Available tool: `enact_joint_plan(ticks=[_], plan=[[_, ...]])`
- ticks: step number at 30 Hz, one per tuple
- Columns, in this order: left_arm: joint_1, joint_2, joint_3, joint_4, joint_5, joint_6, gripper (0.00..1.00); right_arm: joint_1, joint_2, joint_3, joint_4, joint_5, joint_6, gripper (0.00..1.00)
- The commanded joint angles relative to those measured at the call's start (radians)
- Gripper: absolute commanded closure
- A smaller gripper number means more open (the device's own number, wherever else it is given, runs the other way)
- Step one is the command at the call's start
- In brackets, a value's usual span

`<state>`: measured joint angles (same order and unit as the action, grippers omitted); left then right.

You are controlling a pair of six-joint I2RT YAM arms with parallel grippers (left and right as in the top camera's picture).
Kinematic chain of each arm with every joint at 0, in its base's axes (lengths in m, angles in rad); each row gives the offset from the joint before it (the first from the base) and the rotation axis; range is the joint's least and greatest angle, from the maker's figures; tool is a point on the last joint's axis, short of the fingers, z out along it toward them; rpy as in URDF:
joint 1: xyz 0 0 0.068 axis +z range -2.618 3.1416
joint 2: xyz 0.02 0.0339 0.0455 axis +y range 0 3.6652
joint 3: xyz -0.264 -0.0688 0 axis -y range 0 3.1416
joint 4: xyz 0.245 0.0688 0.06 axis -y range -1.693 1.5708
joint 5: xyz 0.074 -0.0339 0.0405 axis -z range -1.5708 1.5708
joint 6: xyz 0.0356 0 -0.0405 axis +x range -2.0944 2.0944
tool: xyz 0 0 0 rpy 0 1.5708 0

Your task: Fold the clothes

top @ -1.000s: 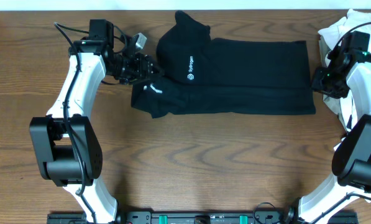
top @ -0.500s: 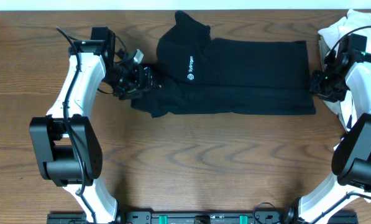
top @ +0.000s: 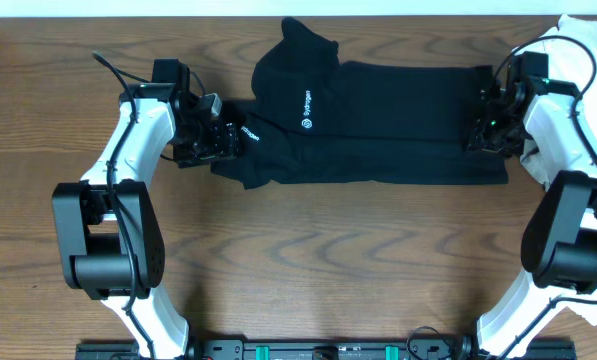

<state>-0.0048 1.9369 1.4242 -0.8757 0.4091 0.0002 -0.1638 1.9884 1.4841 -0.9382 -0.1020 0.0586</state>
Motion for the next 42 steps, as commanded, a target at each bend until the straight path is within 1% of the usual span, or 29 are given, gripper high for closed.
enact_joint_plan(ticks=[1, 9, 10, 13, 16, 18, 24, 32, 42], plan=[[0.003, -0.021, -0.011, -0.001, -0.04, 0.006, 0.21, 0.007, 0.01, -0.002, 0.0, 0.0, -0.015, 0.63], [0.003, 0.0, -0.047, 0.02, -0.063, 0.037, 0.21, 0.006, 0.01, -0.002, -0.001, 0.001, -0.015, 0.64], [0.003, 0.004, -0.053, 0.029, -0.063, 0.037, 0.24, 0.006, 0.01, -0.002, -0.001, 0.001, -0.015, 0.64], [0.003, 0.005, -0.077, 0.072, -0.062, 0.037, 0.4, 0.006, 0.01, -0.002, 0.001, 0.001, -0.015, 0.68], [0.003, 0.005, -0.082, 0.082, -0.062, 0.045, 0.47, 0.006, 0.011, -0.003, 0.005, 0.001, -0.015, 0.68], [0.003, 0.005, -0.082, 0.082, -0.057, 0.044, 0.48, 0.006, 0.015, -0.006, 0.014, 0.0, -0.015, 0.68], [0.003, 0.005, -0.083, 0.082, -0.022, 0.051, 0.48, 0.008, 0.066, -0.007, 0.022, 0.0, -0.015, 0.68], [0.003, 0.005, -0.084, 0.094, -0.016, 0.052, 0.47, 0.008, 0.138, -0.007, 0.022, 0.001, -0.015, 0.69], [0.003, 0.005, -0.084, 0.097, 0.002, 0.052, 0.46, 0.007, 0.157, -0.007, 0.027, 0.008, -0.015, 0.69]])
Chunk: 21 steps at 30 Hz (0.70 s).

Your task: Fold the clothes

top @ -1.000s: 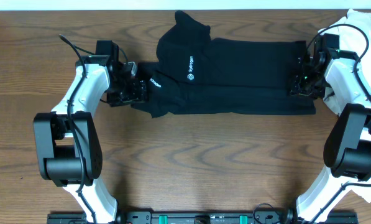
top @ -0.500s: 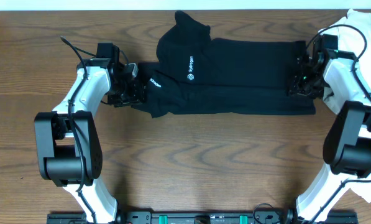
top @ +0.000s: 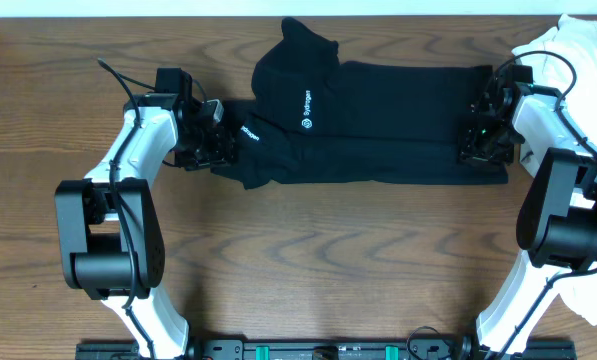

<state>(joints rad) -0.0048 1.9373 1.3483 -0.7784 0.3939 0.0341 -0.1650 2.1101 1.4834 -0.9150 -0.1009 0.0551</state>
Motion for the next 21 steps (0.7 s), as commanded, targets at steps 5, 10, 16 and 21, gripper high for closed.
enact_joint_plan(ticks=[5, 10, 16, 21], plan=[[0.003, 0.004, -0.008, -0.001, 0.017, 0.031, 0.56, 0.008, 0.035, -0.006, 0.001, 0.007, -0.012, 0.69], [0.003, 0.004, -0.016, -0.004, 0.012, 0.052, 0.94, 0.008, 0.035, -0.006, -0.001, 0.007, -0.012, 0.69], [0.011, 0.0, -0.013, 0.018, -0.188, 0.018, 0.94, 0.008, 0.035, -0.006, -0.009, 0.007, -0.012, 0.7], [0.064, -0.011, 0.018, 0.025, -0.275, -0.027, 0.94, 0.008, 0.035, -0.006, -0.01, 0.007, -0.012, 0.69]])
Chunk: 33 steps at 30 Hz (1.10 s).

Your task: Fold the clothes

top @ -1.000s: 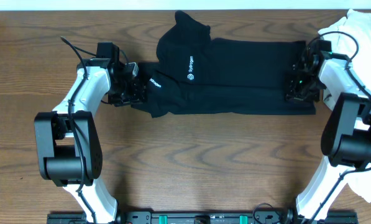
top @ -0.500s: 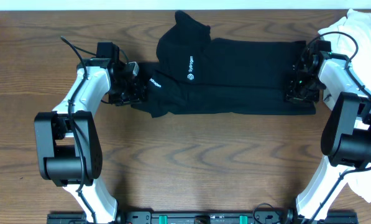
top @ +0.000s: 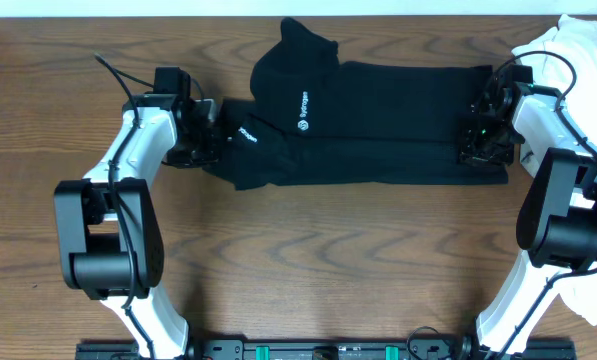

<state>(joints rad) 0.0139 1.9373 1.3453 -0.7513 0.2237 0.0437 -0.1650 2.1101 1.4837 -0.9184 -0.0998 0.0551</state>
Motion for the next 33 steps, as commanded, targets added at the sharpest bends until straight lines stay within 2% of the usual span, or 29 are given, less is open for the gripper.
enact_joint_plan(ticks=[1, 7, 14, 20, 27, 33], plan=[[0.059, -0.013, 0.028, -0.002, -0.105, -0.052, 0.94, 0.008, 0.035, -0.007, -0.007, 0.006, -0.012, 0.7], [0.126, -0.023, 0.036, -0.021, -0.105, -0.076, 0.94, 0.008, 0.035, -0.007, -0.007, 0.006, -0.012, 0.69], [0.119, -0.023, 0.036, -0.128, -0.078, -0.076, 0.94, 0.008, 0.035, -0.007, -0.025, 0.006, -0.012, 0.69], [0.117, -0.023, 0.035, -0.203, -0.079, -0.076, 0.94, 0.008, 0.035, -0.007, -0.121, 0.006, -0.012, 0.64], [0.116, -0.039, 0.036, -0.217, -0.045, -0.075, 0.94, 0.008, 0.035, -0.007, -0.158, 0.006, -0.012, 0.64], [0.111, -0.176, 0.036, -0.17, 0.039, -0.036, 0.94, 0.008, 0.035, -0.007, -0.146, 0.006, -0.012, 0.62]])
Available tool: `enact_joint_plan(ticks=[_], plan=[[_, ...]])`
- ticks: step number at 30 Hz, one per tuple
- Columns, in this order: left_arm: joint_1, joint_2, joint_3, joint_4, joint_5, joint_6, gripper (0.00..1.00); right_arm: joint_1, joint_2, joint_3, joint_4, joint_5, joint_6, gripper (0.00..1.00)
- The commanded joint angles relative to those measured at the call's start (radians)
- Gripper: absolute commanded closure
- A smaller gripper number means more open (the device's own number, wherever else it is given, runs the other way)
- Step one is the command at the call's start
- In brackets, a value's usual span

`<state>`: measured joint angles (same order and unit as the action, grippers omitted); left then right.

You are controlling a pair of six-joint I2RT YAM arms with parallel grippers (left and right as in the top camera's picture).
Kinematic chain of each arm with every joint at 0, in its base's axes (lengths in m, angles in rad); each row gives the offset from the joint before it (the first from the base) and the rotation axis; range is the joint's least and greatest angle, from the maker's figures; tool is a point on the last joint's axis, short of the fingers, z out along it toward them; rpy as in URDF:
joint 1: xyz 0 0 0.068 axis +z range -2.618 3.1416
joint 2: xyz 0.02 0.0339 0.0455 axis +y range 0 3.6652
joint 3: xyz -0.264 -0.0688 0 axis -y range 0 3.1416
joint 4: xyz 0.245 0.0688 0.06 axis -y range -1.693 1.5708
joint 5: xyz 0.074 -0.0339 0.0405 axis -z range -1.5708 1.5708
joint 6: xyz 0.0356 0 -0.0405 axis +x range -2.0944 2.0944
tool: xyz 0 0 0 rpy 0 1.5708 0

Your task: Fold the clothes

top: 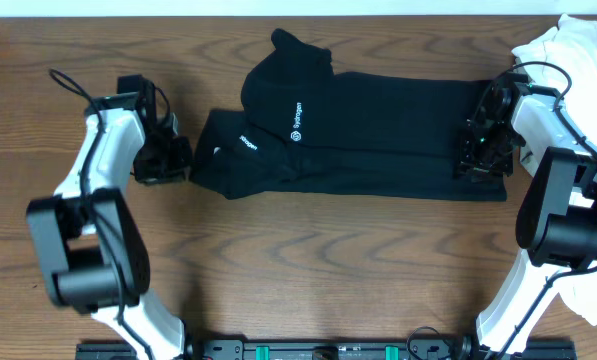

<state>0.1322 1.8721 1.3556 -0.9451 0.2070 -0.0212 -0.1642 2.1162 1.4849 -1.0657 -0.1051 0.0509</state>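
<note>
A black garment (378, 130) with small white logos lies spread lengthwise across the far half of the table, its hood bunched at the top (293, 60). My left gripper (181, 160) sits at the garment's left edge, touching or just short of it. Dark fingers against dark cloth hide whether they pinch it. My right gripper (476, 150) rests on the garment's right end, its fingers closed down on the cloth there.
A heap of white cloth (568, 45) lies at the far right corner behind the right arm, with more white fabric at the right edge. Bare wooden table (308, 270) extends in front of the garment.
My left gripper has moved left and slightly toward the front. The garment's left edge has come left with it and lies flatter and longer. The right gripper stays on the right end.
At first both grippers sat on the garment's two ends, the left end rumpled. The left gripper then stood a little further left at each moment, the cloth following. Now the garment is stretched out longer, and the right end has stayed put.
</note>
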Motion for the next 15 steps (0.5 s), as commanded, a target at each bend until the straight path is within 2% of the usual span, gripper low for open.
enact_joint_plan(ticks=[1, 8, 12, 15], plan=[[-0.012, -0.137, 0.026, 0.045, 0.055, 0.029, 0.94, 0.007, 0.029, -0.008, 0.007, 0.011, -0.007, 0.62], [-0.085, -0.216, 0.025, 0.21, 0.056, 0.028, 0.91, 0.008, -0.049, 0.066, 0.019, 0.011, 0.009, 0.58], [-0.158, -0.182, 0.024, 0.209, 0.055, 0.039, 0.92, 0.008, -0.122, 0.109, 0.03, 0.011, 0.015, 0.53], [-0.209, -0.139, 0.018, 0.18, 0.054, 0.055, 0.92, 0.008, -0.138, 0.109, 0.014, 0.011, 0.015, 0.53]])
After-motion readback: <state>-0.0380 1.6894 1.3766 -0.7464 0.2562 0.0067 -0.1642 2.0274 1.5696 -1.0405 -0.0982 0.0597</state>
